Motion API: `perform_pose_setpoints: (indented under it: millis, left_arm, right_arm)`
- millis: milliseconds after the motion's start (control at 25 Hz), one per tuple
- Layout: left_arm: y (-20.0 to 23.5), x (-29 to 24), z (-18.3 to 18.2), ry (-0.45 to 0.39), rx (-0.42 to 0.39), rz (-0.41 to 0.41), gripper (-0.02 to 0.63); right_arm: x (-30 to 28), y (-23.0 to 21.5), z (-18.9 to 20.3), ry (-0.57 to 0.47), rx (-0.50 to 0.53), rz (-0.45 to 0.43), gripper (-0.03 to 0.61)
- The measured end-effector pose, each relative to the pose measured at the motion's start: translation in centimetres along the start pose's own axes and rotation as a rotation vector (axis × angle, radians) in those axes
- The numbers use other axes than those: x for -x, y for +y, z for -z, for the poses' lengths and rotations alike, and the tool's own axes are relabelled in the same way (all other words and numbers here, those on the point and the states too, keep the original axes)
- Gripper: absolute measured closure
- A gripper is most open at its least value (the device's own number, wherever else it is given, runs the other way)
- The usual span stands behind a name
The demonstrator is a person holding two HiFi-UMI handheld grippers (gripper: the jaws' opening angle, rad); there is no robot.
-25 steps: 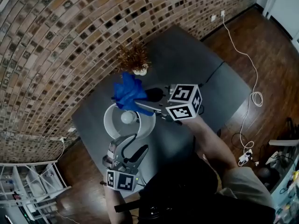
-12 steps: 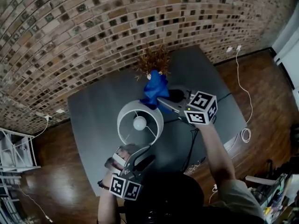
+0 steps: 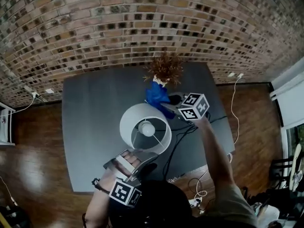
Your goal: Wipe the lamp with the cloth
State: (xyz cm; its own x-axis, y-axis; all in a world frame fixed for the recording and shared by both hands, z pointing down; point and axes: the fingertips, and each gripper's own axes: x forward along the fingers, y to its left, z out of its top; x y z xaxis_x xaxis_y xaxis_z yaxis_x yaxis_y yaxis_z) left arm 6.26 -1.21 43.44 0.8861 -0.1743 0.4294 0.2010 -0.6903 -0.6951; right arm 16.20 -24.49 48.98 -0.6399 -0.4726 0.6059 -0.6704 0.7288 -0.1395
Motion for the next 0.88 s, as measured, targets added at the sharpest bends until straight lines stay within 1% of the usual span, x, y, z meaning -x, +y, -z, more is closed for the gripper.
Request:
perform_pose_setpoints:
  millis: [40,80,120,160,200,280,320,360,400,440,480,520,560,600,640,760,800,880]
  left_arm:
    - [0.2,-0.2,-0.2,-0.002,-0.004,-0.006,0.370]
    - [0.5,-0.3,-0.3,-0.005,-0.009,-0.010,0.370]
    - [0.8,-0.4,-0.2,-0.010,-0.013,-0.010,0.370]
    - [0.9,-0.4,-0.1,-0.011,-0.014,-0.009,0.370]
    - [0.8,-0.4,0.1,-0.009,-0.013,-0.006,0.370]
    - [0.6,-0.4,0.5,-0.007,-0.009,-0.002,0.376]
    - [0.5,-0.2,0.6,-0.010,-0.009,-0.001,0.376]
    - [0.5,-0.1,0.8,-0.014,-0.009,0.000,0.377]
    - [0.6,0.1,0.9,-0.017,-0.009,-0.002,0.379]
    - [0.7,0.2,1.0,-0.020,-0.008,-0.006,0.383]
    - [0.9,0.1,1.0,-0.021,-0.008,-0.013,0.383]
    - [1.1,0.1,0.9,-0.023,-0.010,-0.020,0.387]
    - [1.1,0.0,0.8,-0.026,-0.014,-0.023,0.396]
    - [1.1,0.0,0.7,-0.031,-0.020,-0.023,0.399]
    - [0.9,0.1,0.7,-0.036,-0.025,-0.018,0.399]
    - [0.8,0.1,0.4,-0.054,-0.024,-0.019,0.399]
    - [0.9,0.0,0.3,-0.057,-0.018,-0.022,0.399]
    - [1.1,-0.2,0.2,-0.060,-0.008,-0.022,0.399]
  right_arm:
    - [-0.3,-1.1,0.9,0.044,0.007,0.021,0.489]
    - [-0.1,-1.4,0.5,0.045,0.013,0.026,0.489]
    - [0.5,-1.0,-1.2,0.013,0.033,0.018,0.489]
    - [1.4,0.2,-3.9,-0.041,0.075,-0.005,0.489]
    - [2.6,2.0,-7.2,-0.106,0.136,-0.044,0.489]
    - [4.9,6.7,-13.5,-0.237,0.273,-0.177,0.489]
    - [5.8,9.1,-15.7,-0.279,0.340,-0.258,0.489]
    - [6.3,11.2,-17.0,-0.289,0.402,-0.335,0.489]
    - [6.1,12.7,-17.3,-0.264,0.456,-0.399,0.489]
    - [5.3,13.4,-16.9,-0.207,0.493,-0.444,0.489]
    - [3.9,13.3,-16.0,-0.137,0.506,-0.473,0.489]
    - [2.5,12.6,-14.8,-0.073,0.488,-0.492,0.489]
    - [1.0,11.6,-13.7,-0.023,0.444,-0.504,0.489]
    - [-0.4,10.3,-12.5,0.016,0.389,-0.503,0.489]
    - [-2.0,8.8,-11.2,0.056,0.342,-0.482,0.489]
    - [-6.9,3.7,-7.0,0.172,0.251,-0.344,0.489]
    - [-8.2,2.3,-6.1,0.193,0.241,-0.299,0.489]
    - [-9.3,0.7,-5.7,0.216,0.280,-0.230,0.489]
